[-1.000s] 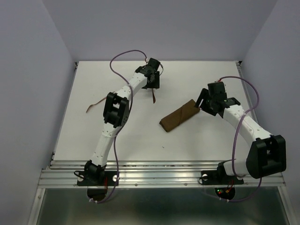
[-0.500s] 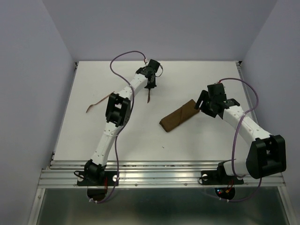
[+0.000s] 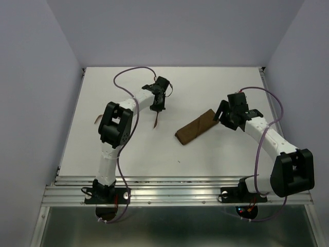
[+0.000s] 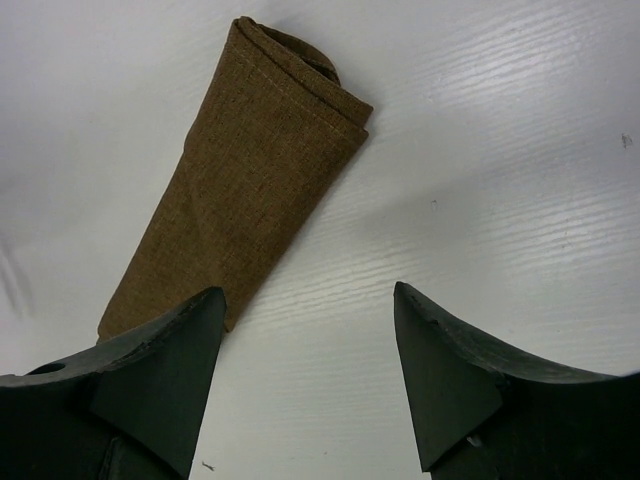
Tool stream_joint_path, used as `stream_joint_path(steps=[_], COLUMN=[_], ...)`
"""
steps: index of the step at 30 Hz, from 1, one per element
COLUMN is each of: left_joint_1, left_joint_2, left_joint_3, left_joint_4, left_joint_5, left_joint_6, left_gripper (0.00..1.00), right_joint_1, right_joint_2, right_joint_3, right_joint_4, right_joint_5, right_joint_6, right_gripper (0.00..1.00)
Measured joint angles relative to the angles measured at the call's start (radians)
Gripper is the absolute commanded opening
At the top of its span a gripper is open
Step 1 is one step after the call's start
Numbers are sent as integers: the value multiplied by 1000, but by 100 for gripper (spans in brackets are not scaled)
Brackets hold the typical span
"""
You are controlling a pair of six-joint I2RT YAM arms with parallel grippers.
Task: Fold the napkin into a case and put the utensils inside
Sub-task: Pick up the knife from the center of the board, then stuff the knife into the folded napkin.
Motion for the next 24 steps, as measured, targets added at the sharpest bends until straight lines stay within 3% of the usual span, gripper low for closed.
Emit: stream_joint_path(steps=[4, 8, 15, 22, 24], left_joint_1=[-29, -57, -119, -218, -248], left_joint_2=[-191, -364, -501, -502, -499], left_joint_3=[-223, -349, -409, -410, -407], left_joint_4=[20, 29, 56, 58, 56], left_joint_5=[44, 90, 146, 175, 178], left_joint_6=[20, 43, 61, 64, 64], left_gripper=[0, 0, 0, 0, 0], right_joint_1=[0, 0, -3, -26, -34], right_joint_2=[3, 52, 105, 293, 340], right_joint_3=[-11, -5, 18, 160, 188], right_joint_4=[-3, -4, -1, 19, 19], right_joint_5=[-5, -7, -2, 16, 19], right_joint_6=[8, 15, 14, 6, -1], right_gripper=[75, 73, 71, 69, 63])
